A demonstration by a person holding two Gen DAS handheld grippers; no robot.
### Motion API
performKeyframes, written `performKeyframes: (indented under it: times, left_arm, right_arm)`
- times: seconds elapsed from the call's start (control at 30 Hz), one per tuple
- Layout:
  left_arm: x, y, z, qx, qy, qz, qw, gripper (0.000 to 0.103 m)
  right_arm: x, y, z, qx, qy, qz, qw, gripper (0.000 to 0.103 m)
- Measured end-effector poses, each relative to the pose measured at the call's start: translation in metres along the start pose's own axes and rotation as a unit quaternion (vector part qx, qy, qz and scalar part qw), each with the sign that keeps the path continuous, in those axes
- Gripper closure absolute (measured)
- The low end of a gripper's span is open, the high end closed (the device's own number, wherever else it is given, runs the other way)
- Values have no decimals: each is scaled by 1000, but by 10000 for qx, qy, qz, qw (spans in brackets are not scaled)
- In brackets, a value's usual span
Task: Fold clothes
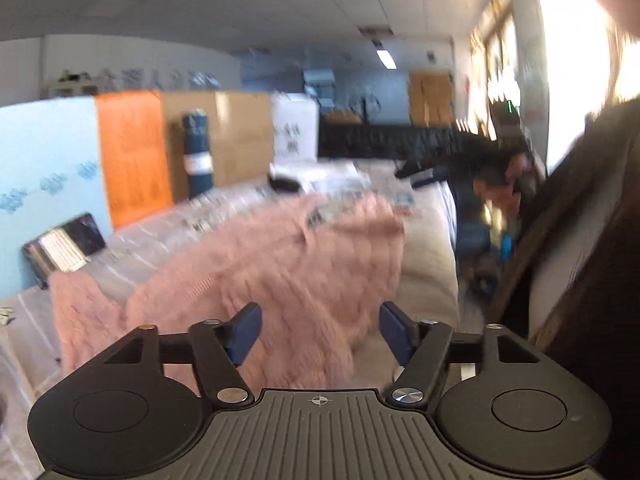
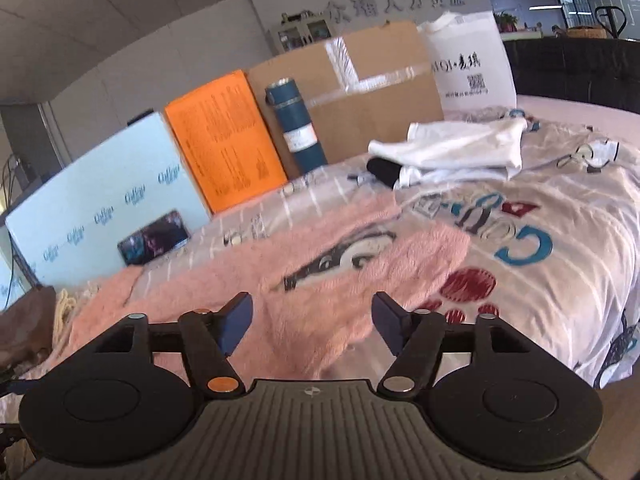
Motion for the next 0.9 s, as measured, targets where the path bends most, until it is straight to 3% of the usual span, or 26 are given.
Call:
performKeyframes:
  times: [0.07, 0.1, 0.13, 0.2, 0.27, 0.33, 0.43, 0.5, 0.53, 0.57, 0.6, 0.63, 0.67, 0.73, 0.83, 0.9]
  left_arm:
    - [14, -13, 20, 403, -436, -494, 9970, 27]
    - [18, -15, 37, 827, -733, -648, 9918, 25]
    - [19, -14, 55, 1255, -1042, -654, 9844, 24]
    - [18, -11, 91, 2098, -1651, -660, 9614, 24]
    - [13, -6, 125, 2724, -2184, -493, 9358, 25]
    - [7, 6, 153, 2981, -2436, -178, 9228, 26]
    - [0, 25, 182, 3233, -2542, 294, 9111, 28]
    - [-6, 37, 191, 3168, -2622, 568, 9097, 29]
    - [-10, 44, 191, 3110, -2577, 734, 9118, 35]
    - [-13, 52, 188, 3042, -2475, 877, 9157, 51]
    - [-15, 60, 185, 3017, -2322, 1002, 9192, 60]
    - [-17, 66, 180, 3093, -2044, 1071, 9225, 83]
    - [-17, 69, 174, 3136, -1793, 1101, 9259, 95]
    - [-14, 71, 168, 3281, -1472, 1079, 9268, 98]
    - [1, 70, 171, 3573, -1080, 955, 9228, 98]
    - [15, 68, 179, 3734, -915, 834, 9194, 100]
  right_arm:
    - [20, 6, -13, -96, 19, -250, 9996, 33]
    - [30, 15, -20, -167, 63, -331, 9993, 33]
    - [39, 23, -27, -237, 109, -410, 9988, 32]
    - [53, 49, -43, -328, 344, -360, 9982, 32]
    - [64, 80, -56, -374, 649, -182, 9970, 32]
    - [68, 114, -65, -421, 899, 158, 9949, 32]
    - [71, 162, -74, -686, 902, 608, 9917, 34]
    - [69, 192, -80, -890, 853, 907, 9882, 35]
    - [67, 206, -81, -1002, 803, 1055, 9861, 35]
    - [63, 217, -82, -1040, 725, 1186, 9848, 35]
    - [59, 228, -83, -1080, 647, 1314, 9833, 37]
    - [55, 235, -83, -1171, 579, 1362, 9820, 47]
    - [55, 238, -80, -1318, 309, 1232, 9831, 62]
    - [53, 243, -68, -1211, -266, 1175, 9853, 87]
    - [58, 242, -57, -1012, -418, 943, 9895, 93]
    - [72, 237, -53, -1095, -504, 573, 9911, 93]
Point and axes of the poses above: each gripper's, at about its wrist camera, not at the fingertips, and y roughly the way its jaws point, z to its left, x to its top, the point moved 7 cm from there along y, roughly the way its jaws point, and after that the axes turned 6 degrees about -y, right-handed, at the moved point
